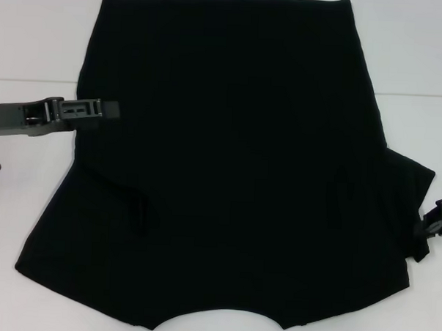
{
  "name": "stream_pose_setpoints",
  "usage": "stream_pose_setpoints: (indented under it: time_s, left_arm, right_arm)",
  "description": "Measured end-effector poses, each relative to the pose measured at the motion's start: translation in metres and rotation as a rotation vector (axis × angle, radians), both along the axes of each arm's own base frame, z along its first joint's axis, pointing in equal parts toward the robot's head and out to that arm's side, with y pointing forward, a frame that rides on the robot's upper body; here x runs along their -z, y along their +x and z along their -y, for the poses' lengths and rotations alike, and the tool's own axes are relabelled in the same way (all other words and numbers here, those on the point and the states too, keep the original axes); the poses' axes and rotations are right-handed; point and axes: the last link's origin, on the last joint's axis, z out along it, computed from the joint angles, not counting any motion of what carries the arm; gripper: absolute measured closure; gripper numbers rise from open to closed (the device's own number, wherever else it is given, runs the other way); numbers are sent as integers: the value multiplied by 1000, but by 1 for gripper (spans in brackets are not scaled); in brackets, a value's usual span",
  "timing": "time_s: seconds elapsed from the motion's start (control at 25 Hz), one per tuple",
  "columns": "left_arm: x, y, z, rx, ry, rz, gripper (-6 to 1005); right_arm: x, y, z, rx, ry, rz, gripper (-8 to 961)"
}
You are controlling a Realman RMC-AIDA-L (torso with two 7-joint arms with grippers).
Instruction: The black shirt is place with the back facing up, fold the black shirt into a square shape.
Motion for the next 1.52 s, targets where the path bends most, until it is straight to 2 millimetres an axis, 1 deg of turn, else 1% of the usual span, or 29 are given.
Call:
stream_pose_setpoints:
  time_s: [0.08, 0.2, 0.32, 0.36, 0.4, 0.56, 0.72, 0.92, 1.08, 1.16, 1.24, 1.52]
  left_arm:
    - [0, 0, 0, 0, 0, 1, 218]
    - [1, 1, 1, 2, -3, 4, 219]
    - [1, 1, 1, 6, -7, 8, 219]
    - [1, 1, 1, 6, -7, 8, 219]
    - [1, 2, 1, 5, -7, 9, 218]
    - [1, 2, 2, -2, -12, 17, 217]
    - [2, 2, 3, -1, -16, 20, 217]
    - [1, 2, 3, -2, -12, 25, 218]
    - [0, 2, 2, 0, -7, 29, 217]
    - [-1, 3, 2, 3, -1, 35, 217]
    - [-2, 3, 1, 4, 4, 39, 218]
    - [-4, 4, -1, 5, 13, 36, 218]
  right_arm:
    - [0, 0, 0, 1, 0, 0, 631]
    - [-2, 2, 1, 5, 5, -1, 857]
    - [-7, 5, 1, 10, 29, 2, 927]
    - [-14, 8, -1, 13, 72, 5, 950]
    - [-14, 8, -1, 13, 72, 5, 949]
    - [-32, 16, -7, 19, 175, 4, 947]
    - [-41, 17, -10, 16, 229, -16, 945]
    - [-43, 10, -15, 0, 246, -41, 943]
    - [-47, -2, -19, -28, 257, -87, 941]
    - [-46, -9, -20, -47, 245, -110, 940]
    - [-41, -17, -22, -68, 216, -114, 939]
    - [-25, -38, -31, -147, 127, -52, 935]
